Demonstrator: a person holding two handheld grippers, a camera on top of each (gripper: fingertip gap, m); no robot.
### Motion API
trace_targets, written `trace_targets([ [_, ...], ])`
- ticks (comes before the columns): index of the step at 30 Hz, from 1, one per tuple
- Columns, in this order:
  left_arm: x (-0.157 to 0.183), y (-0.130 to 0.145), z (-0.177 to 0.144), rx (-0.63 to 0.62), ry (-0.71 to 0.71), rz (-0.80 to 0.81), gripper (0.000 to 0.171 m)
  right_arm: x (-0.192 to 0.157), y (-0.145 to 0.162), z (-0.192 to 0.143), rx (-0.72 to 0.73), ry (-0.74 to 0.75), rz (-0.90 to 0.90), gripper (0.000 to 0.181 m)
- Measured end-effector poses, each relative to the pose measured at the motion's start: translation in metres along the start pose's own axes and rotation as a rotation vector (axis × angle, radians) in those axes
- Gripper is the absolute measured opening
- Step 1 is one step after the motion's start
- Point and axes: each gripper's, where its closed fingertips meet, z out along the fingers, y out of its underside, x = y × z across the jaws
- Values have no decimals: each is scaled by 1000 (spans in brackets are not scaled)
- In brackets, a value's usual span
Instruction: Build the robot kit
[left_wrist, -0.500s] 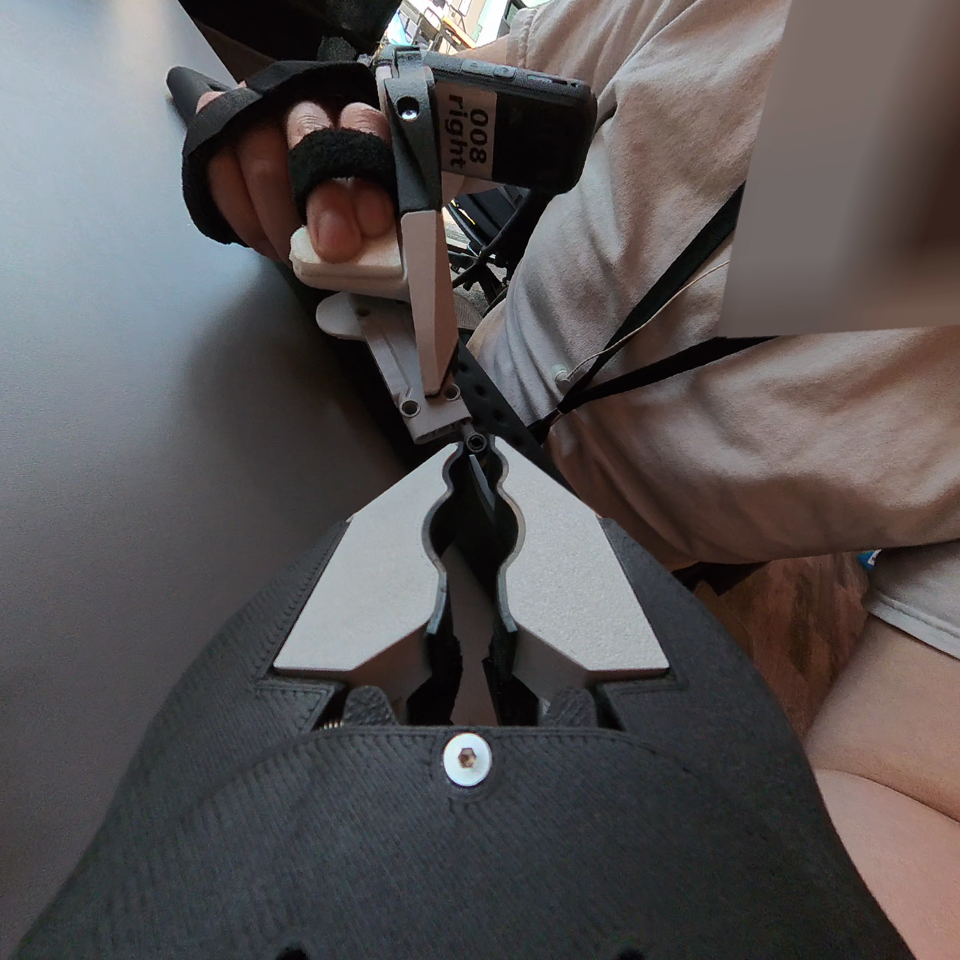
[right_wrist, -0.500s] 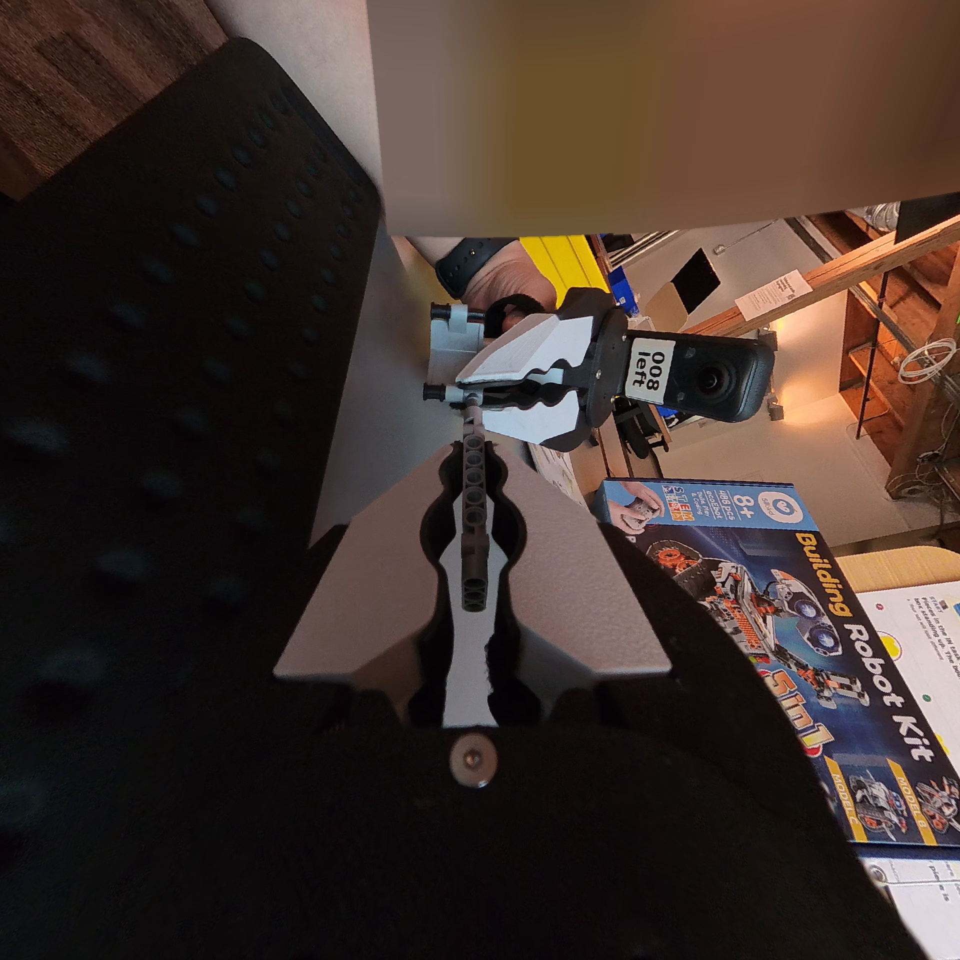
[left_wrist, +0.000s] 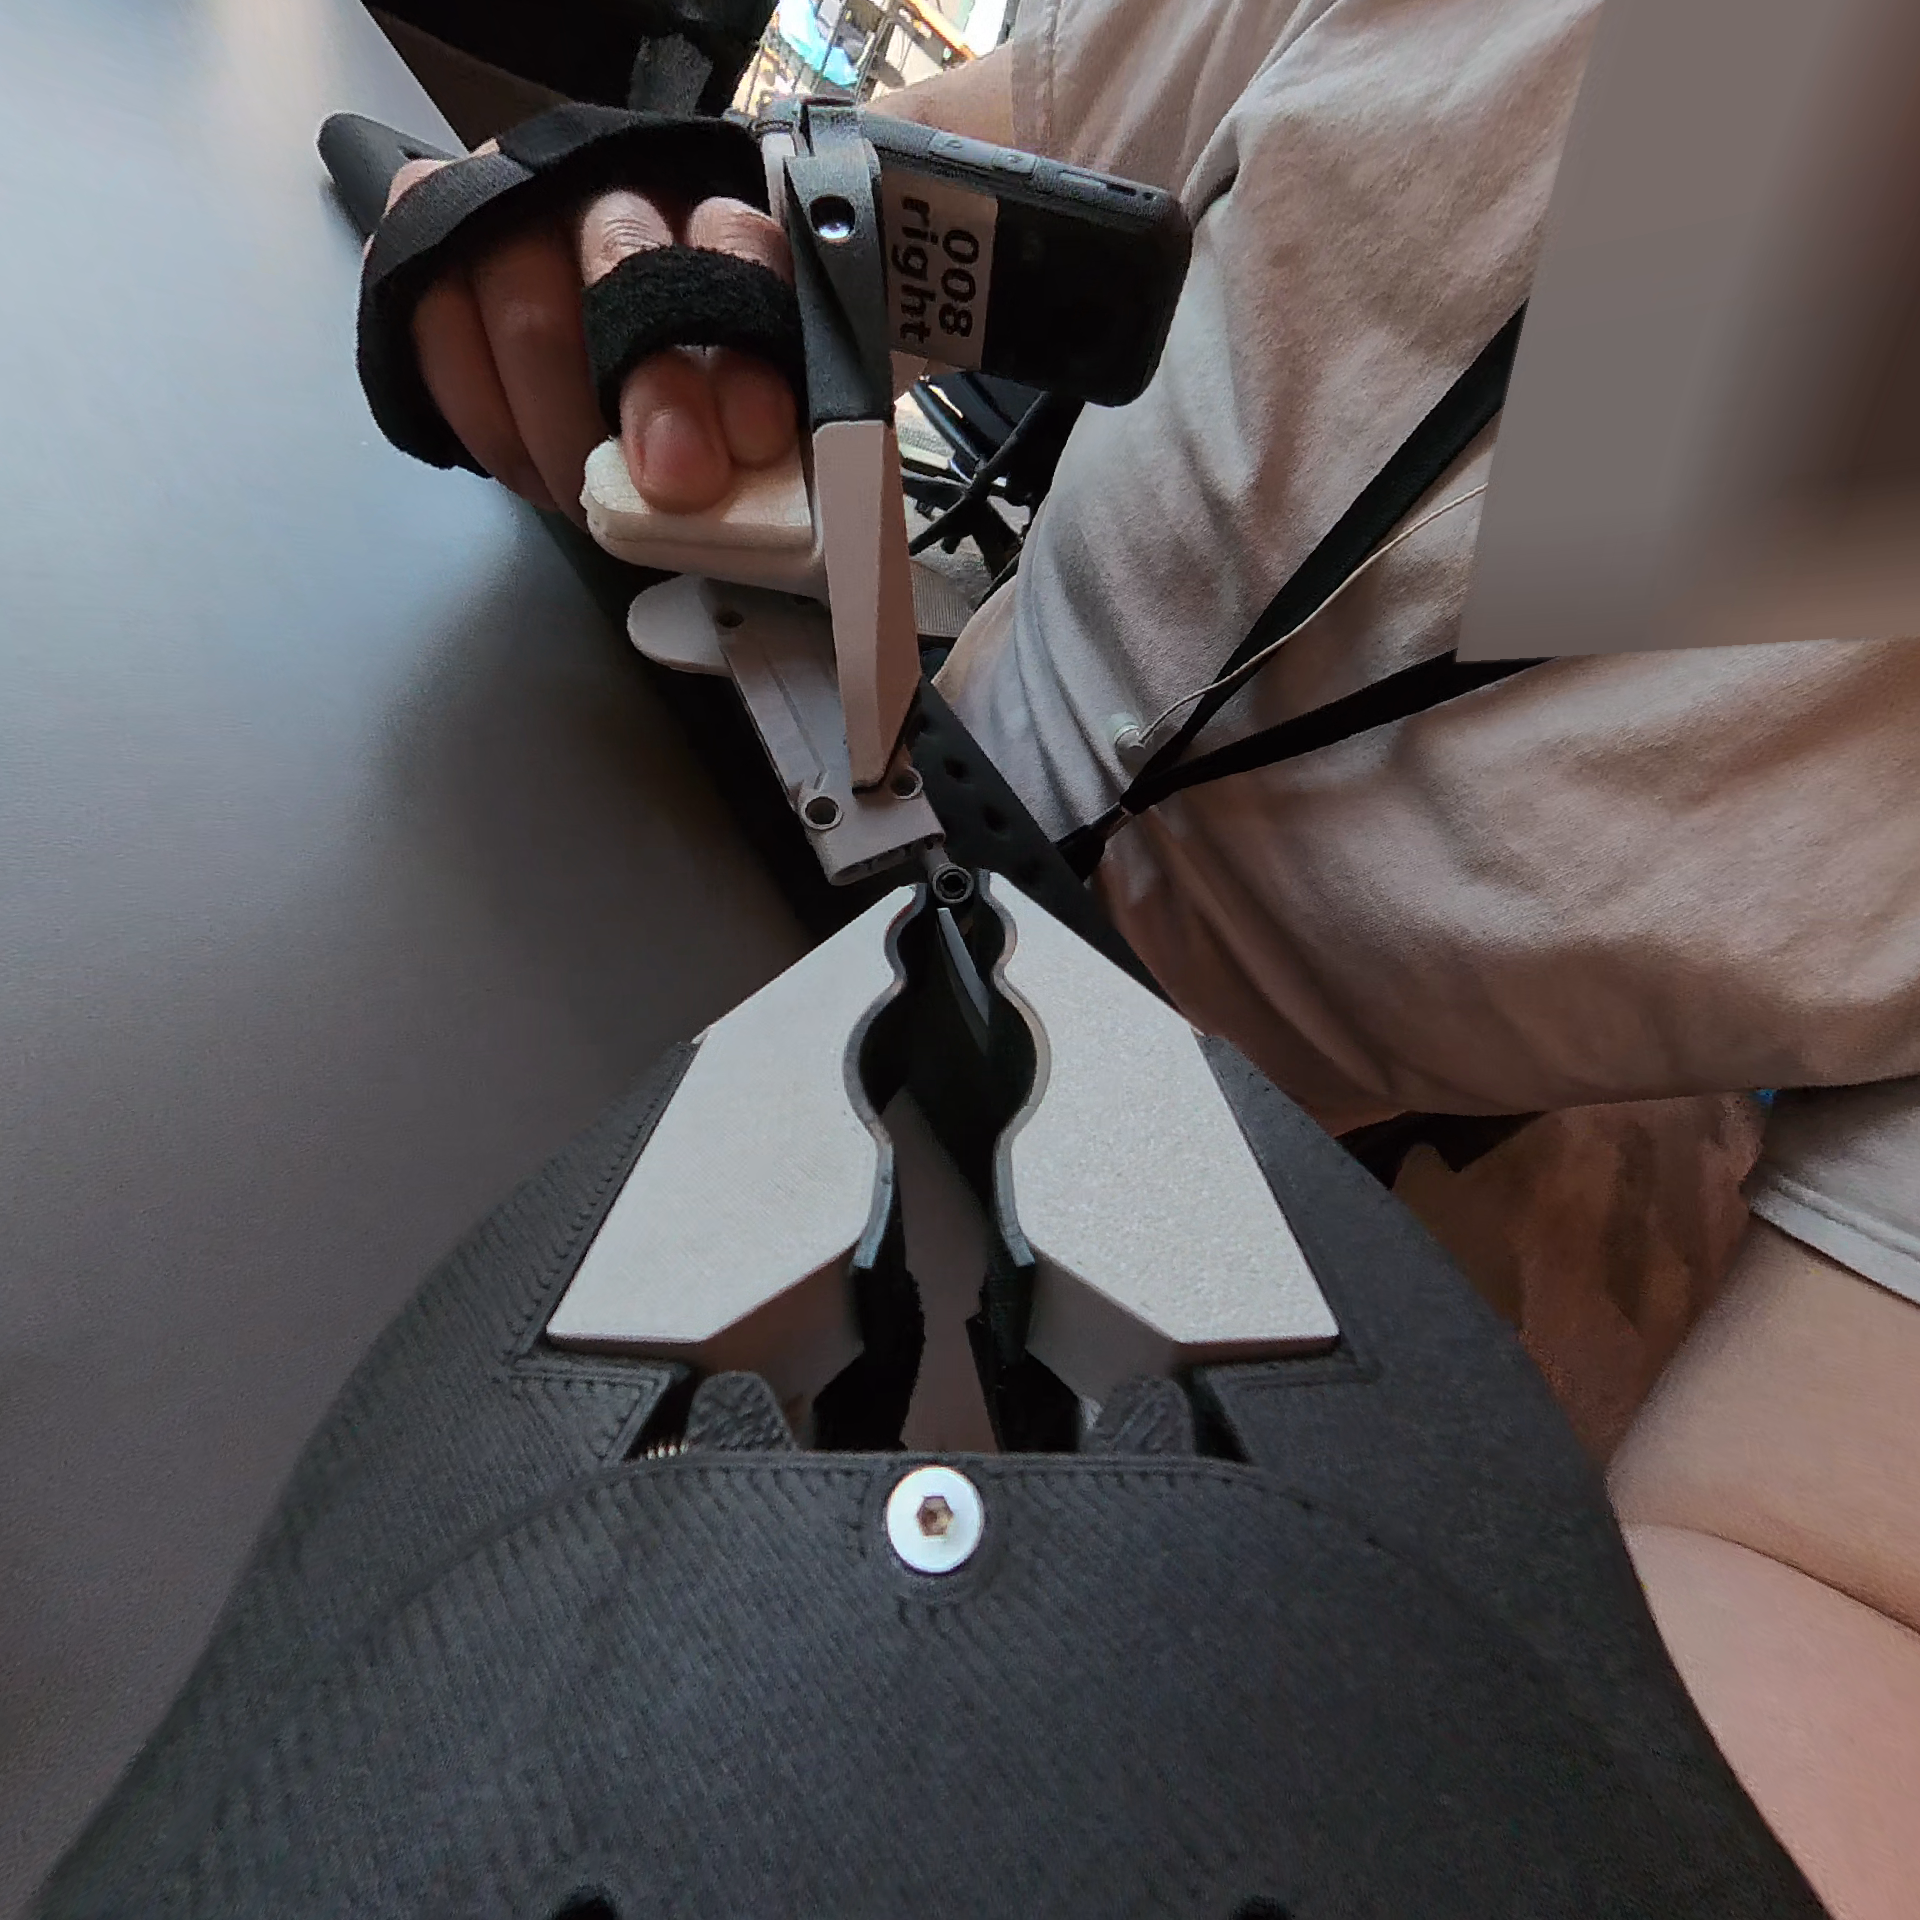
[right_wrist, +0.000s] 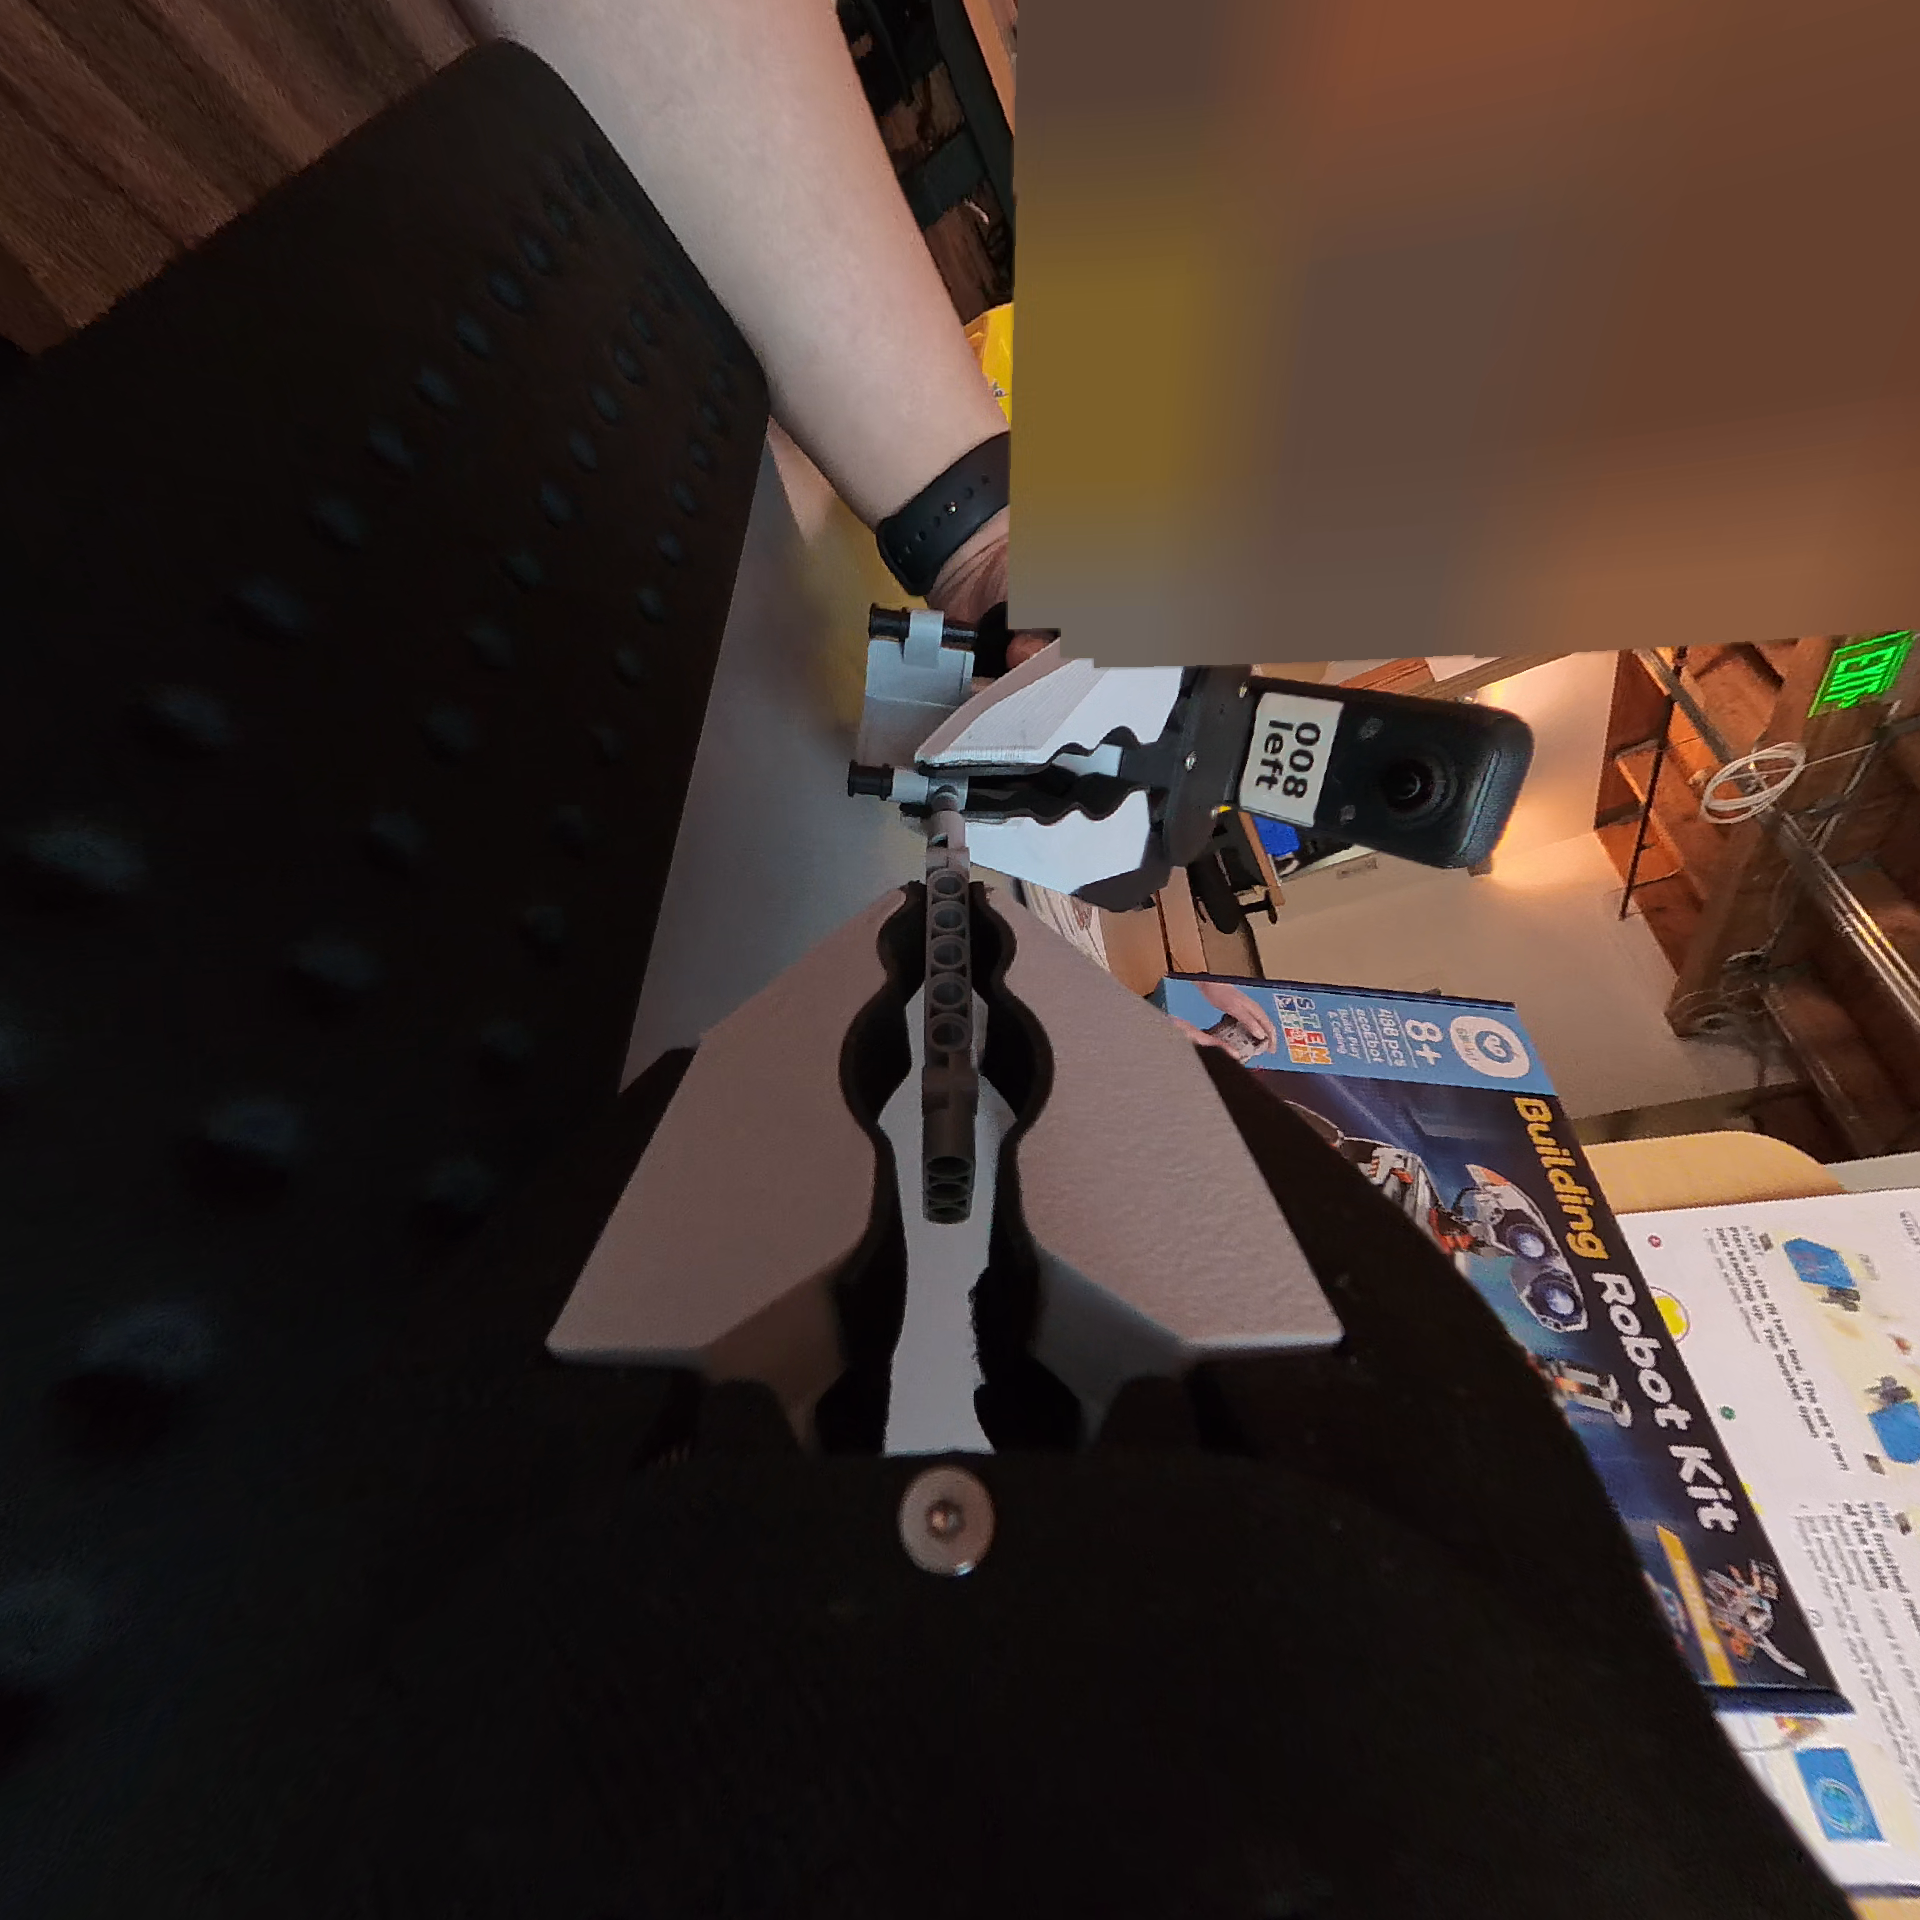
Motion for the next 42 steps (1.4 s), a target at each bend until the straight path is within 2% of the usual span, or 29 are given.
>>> trace_targets([
  [8,-4,-1,-1,25,6,-58,4,0,4,0,-20,2,8,6],
  [27,-5,-5,-4,51,12,-11,4,3,6,1,-41,9,97,6],
  [42,-1,-1,-2,40,53,-47,4,0,2,2,-32,15,24,6],
])
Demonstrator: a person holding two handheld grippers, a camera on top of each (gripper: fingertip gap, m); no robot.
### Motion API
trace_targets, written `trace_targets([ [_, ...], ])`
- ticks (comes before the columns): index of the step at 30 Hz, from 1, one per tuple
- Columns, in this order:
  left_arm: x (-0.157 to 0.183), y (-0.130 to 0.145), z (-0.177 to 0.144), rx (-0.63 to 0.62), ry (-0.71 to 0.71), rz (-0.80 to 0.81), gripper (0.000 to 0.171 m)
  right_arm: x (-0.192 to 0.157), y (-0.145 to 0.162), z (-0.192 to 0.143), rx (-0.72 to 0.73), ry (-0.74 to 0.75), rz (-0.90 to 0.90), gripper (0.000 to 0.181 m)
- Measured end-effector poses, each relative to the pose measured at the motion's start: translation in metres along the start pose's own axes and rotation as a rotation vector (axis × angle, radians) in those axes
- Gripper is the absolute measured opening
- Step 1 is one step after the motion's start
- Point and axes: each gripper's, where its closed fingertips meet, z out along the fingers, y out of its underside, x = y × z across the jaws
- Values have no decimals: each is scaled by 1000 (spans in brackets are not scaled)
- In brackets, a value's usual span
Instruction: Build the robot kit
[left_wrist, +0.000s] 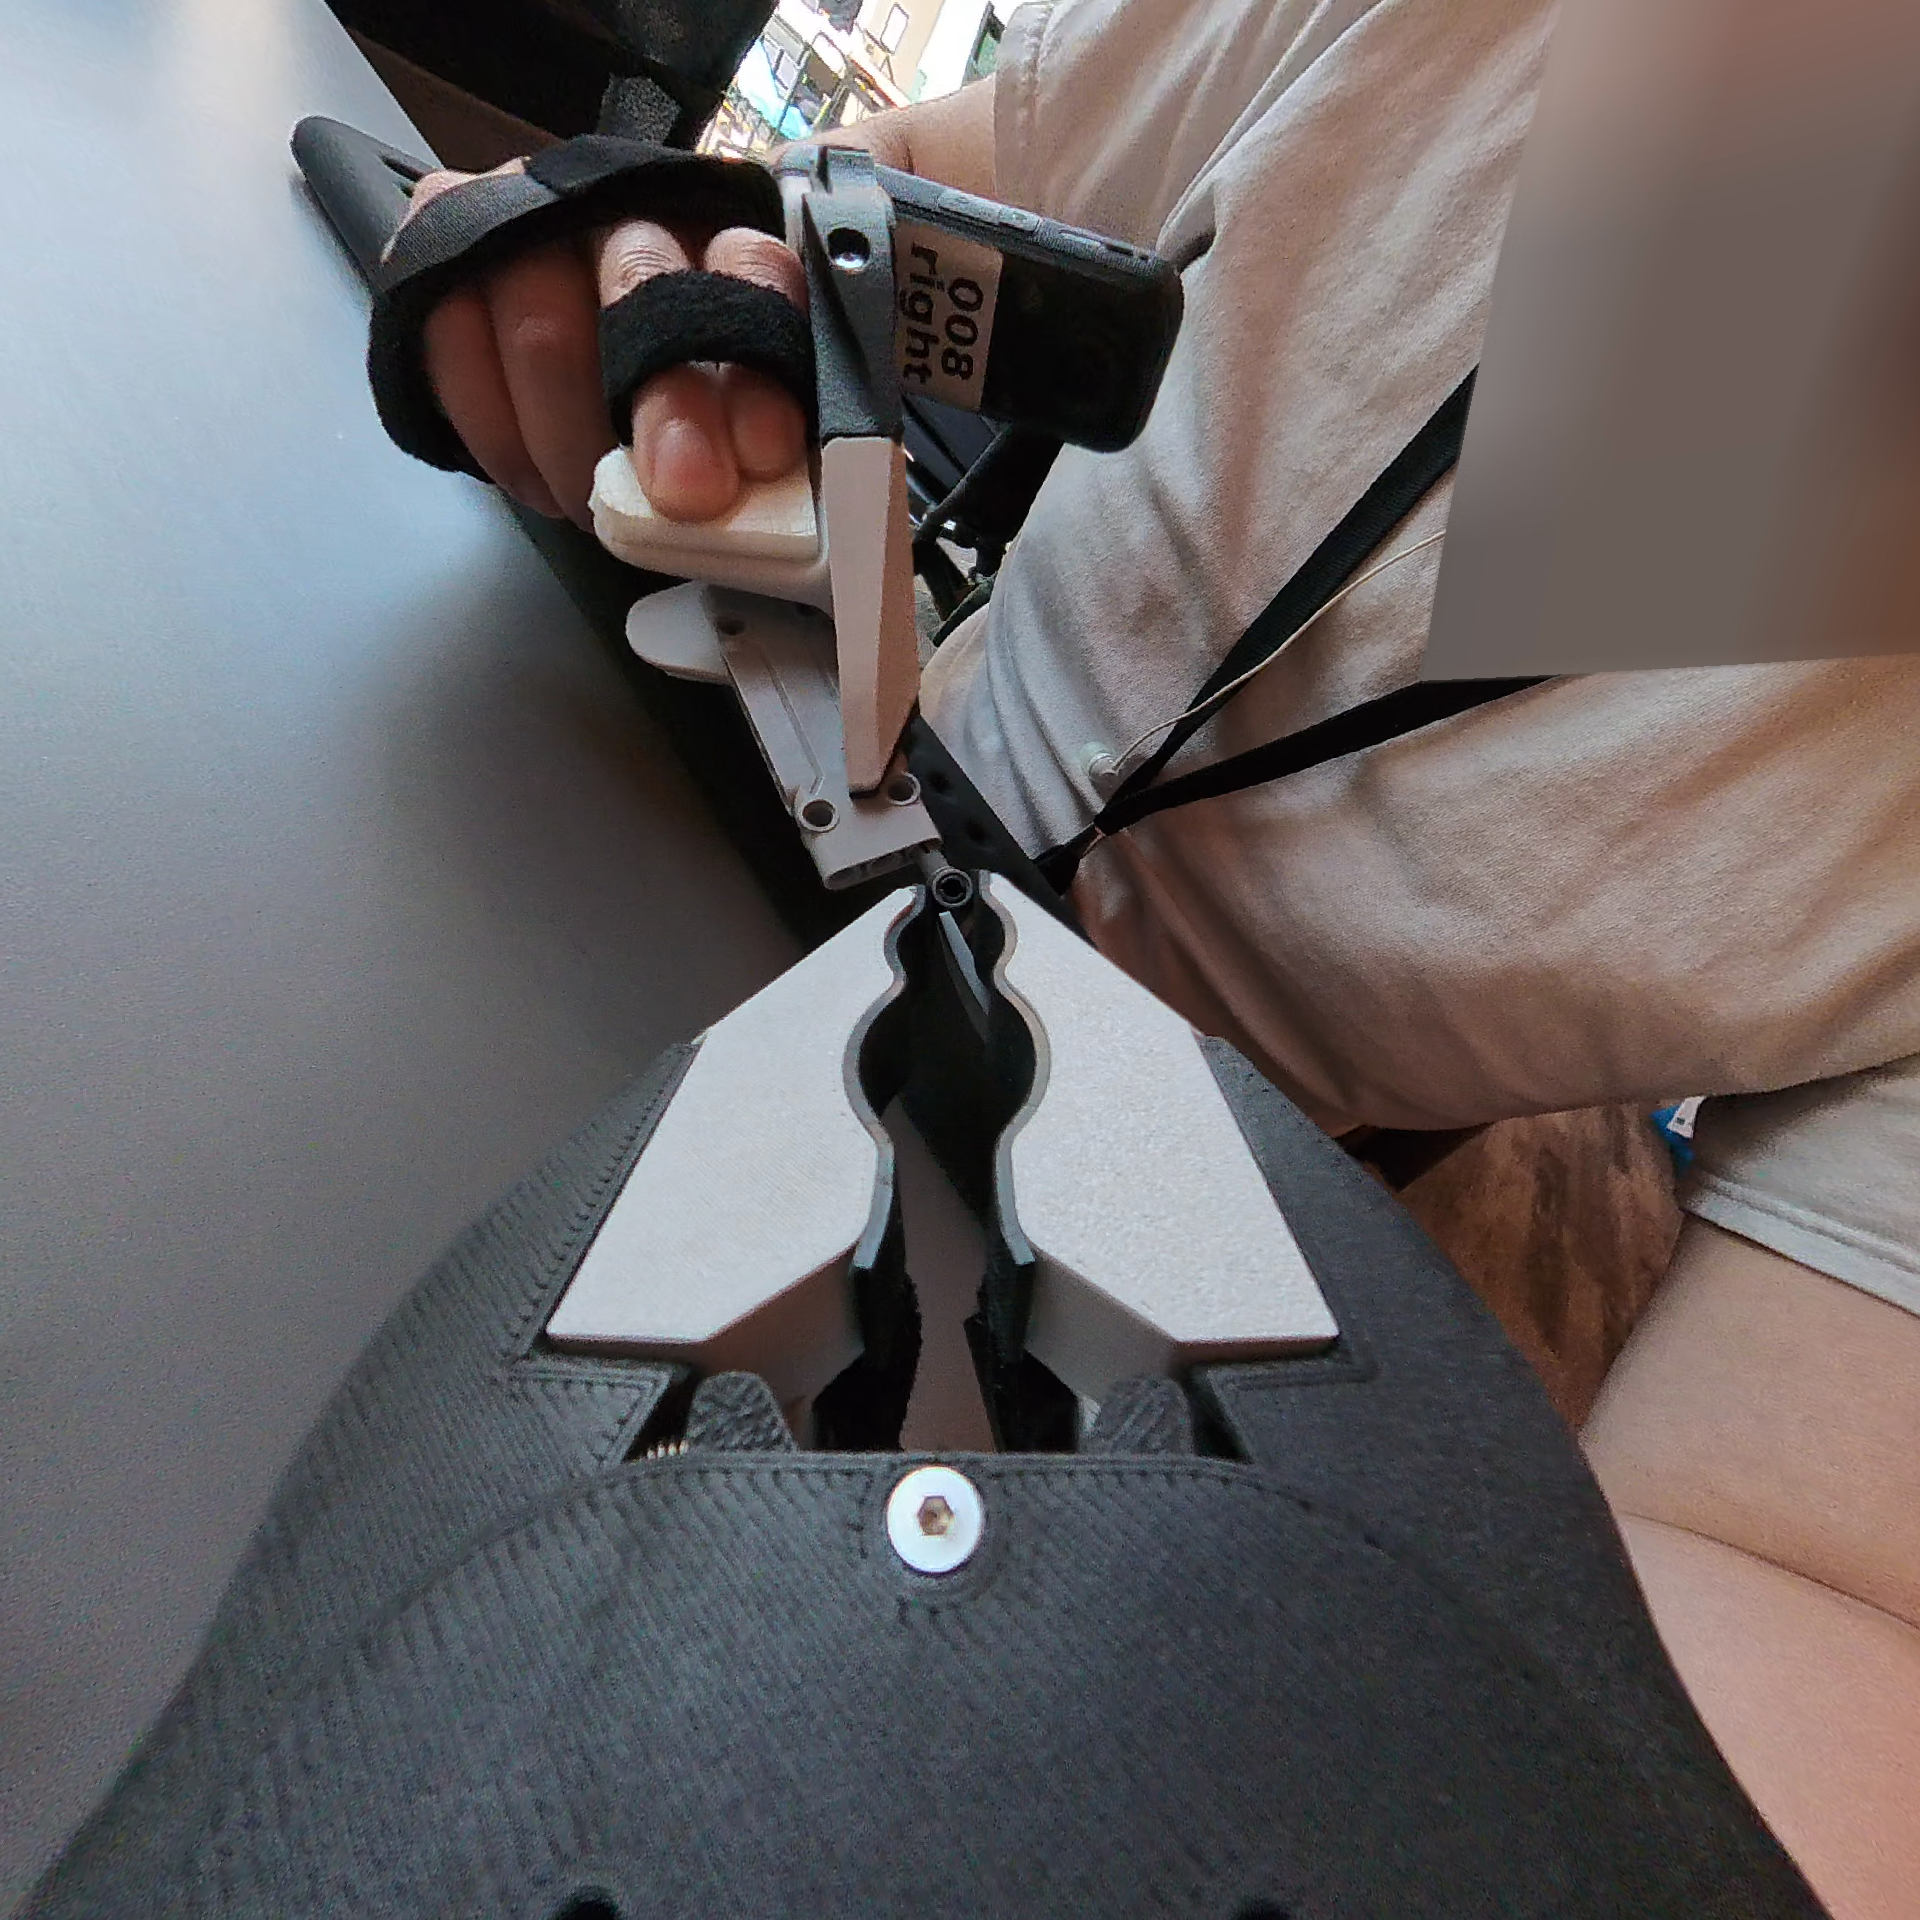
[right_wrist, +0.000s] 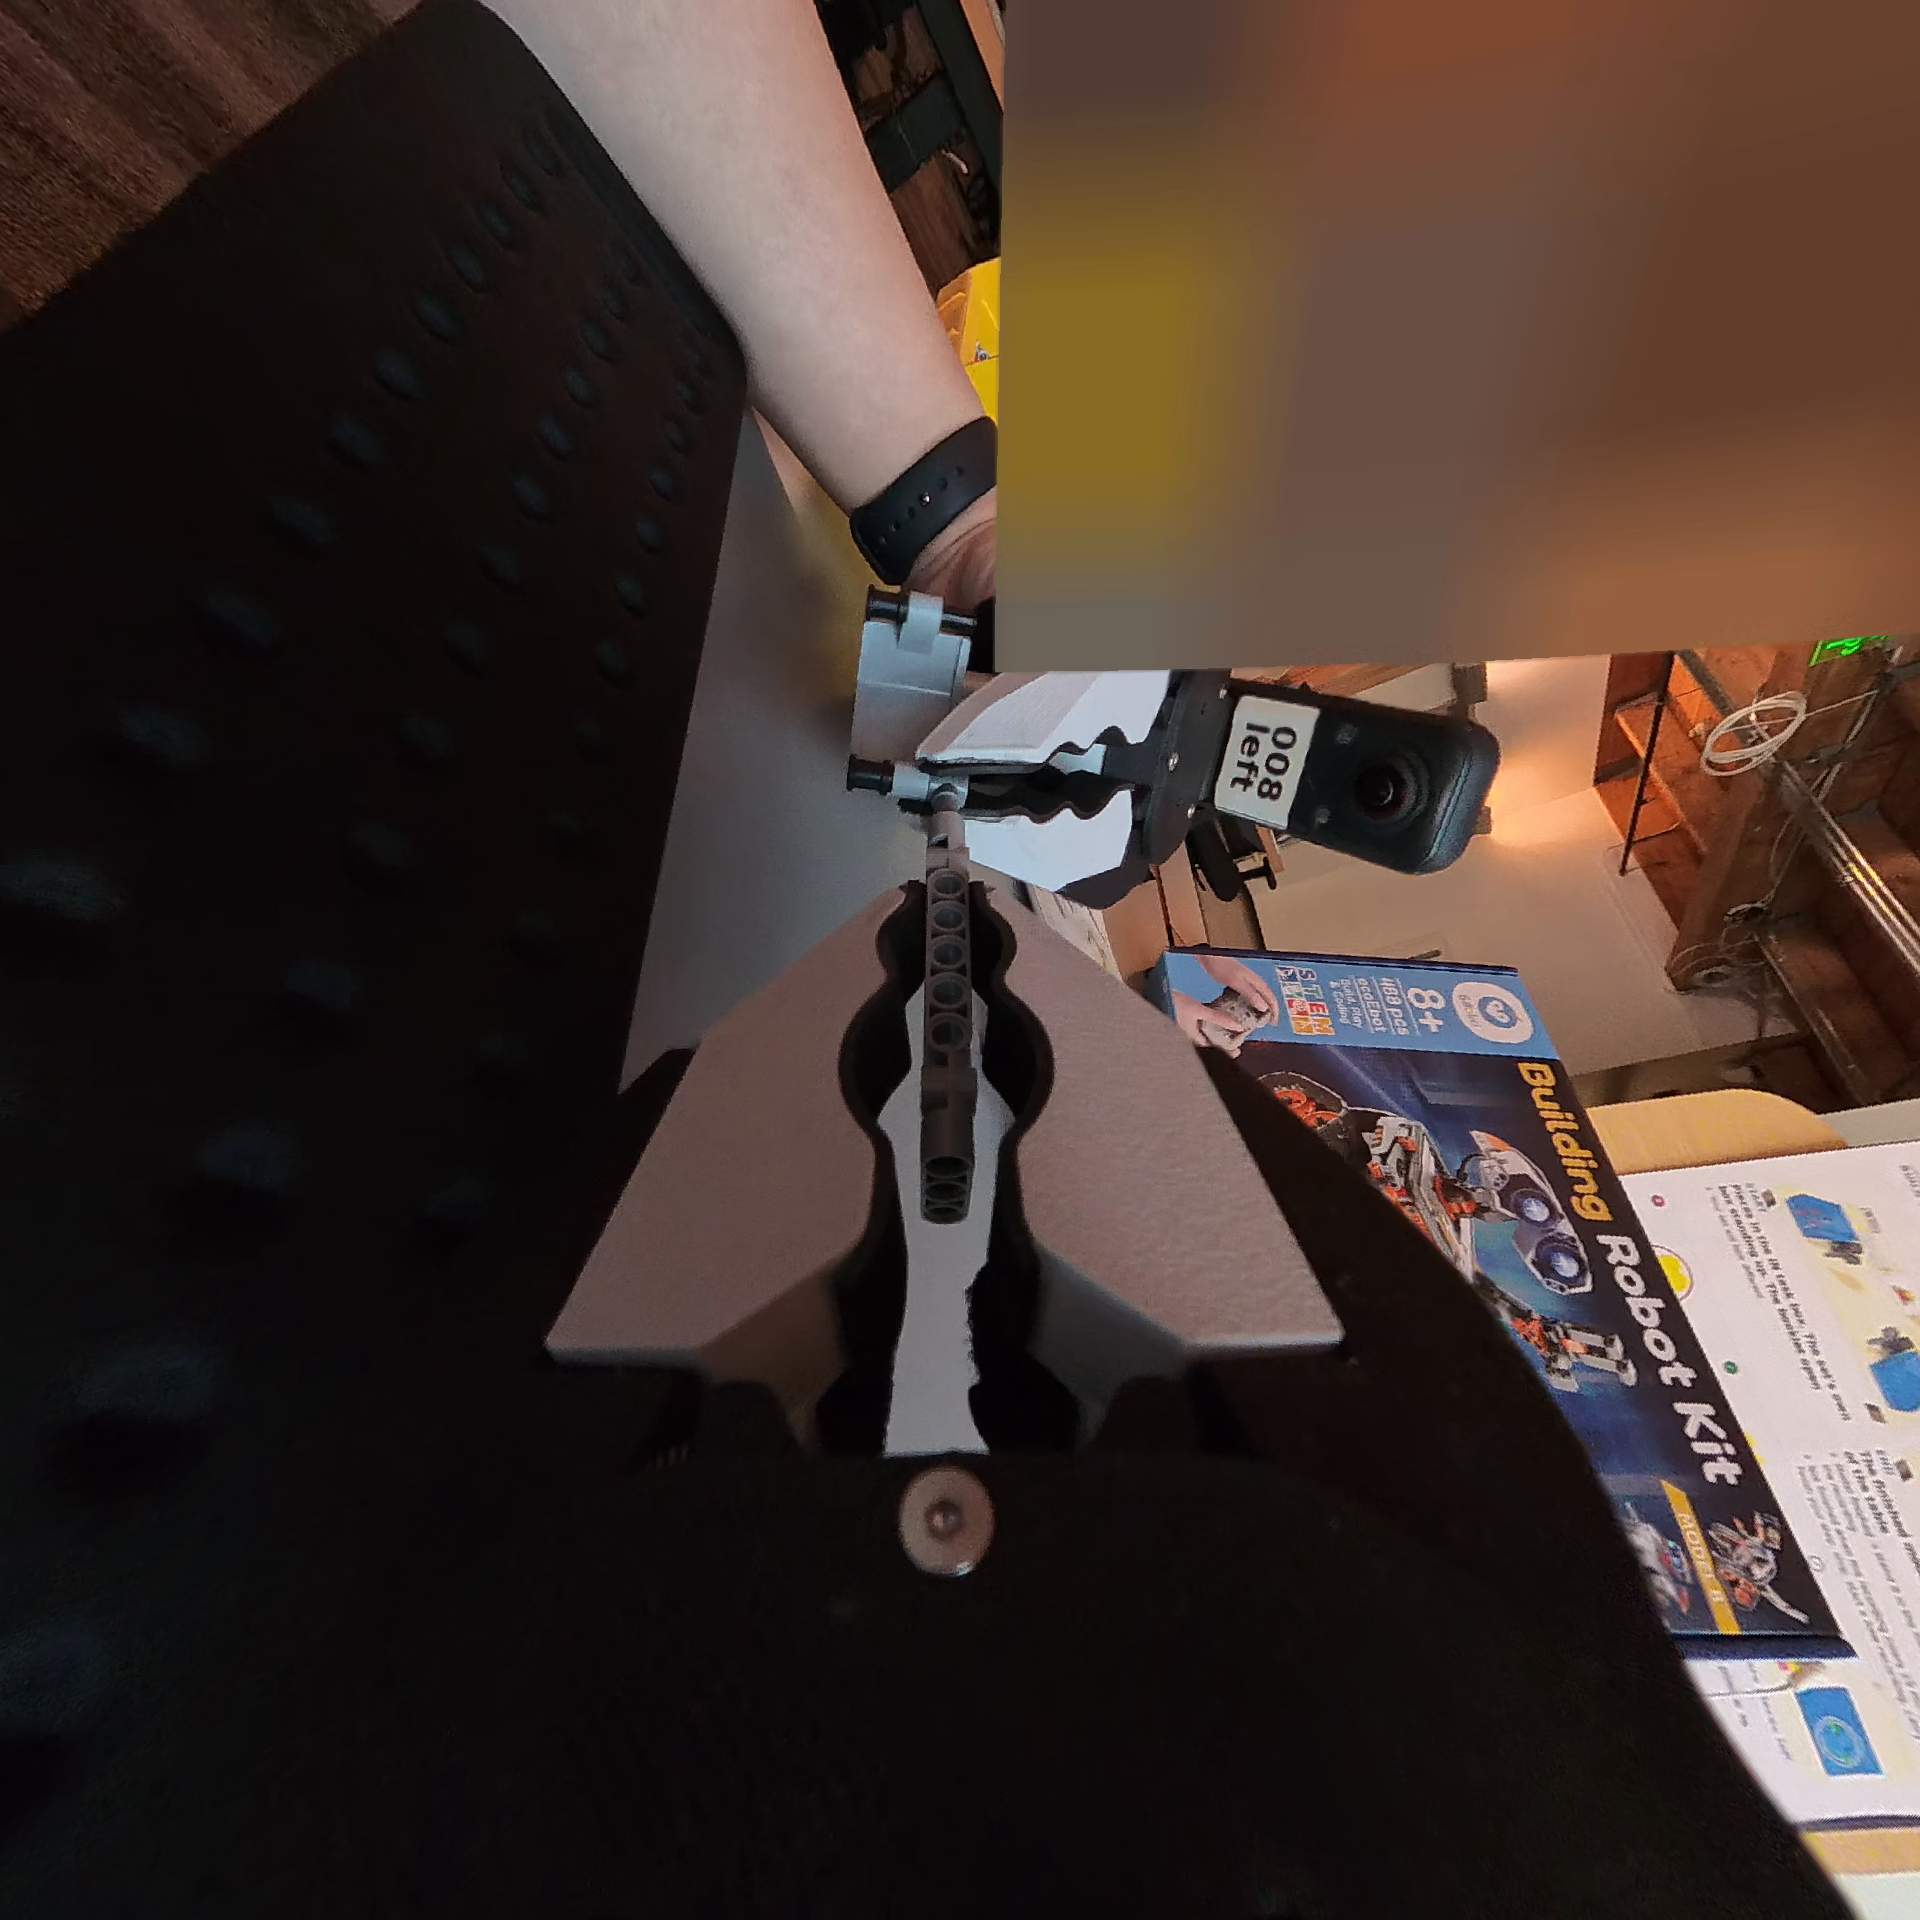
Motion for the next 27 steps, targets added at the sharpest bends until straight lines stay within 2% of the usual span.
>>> trace_targets([
  [15,-1,-3,3,-2,-21,-25,4,1,1,-4,-11,24,-58,6],
  [20,-6,-14,10,21,-67,-36,5,6,4,-16,-18,49,-55,6],
  [27,-6,-8,25,-23,-40,-54,5,-6,1,-25,-9,7,-76,6],
])
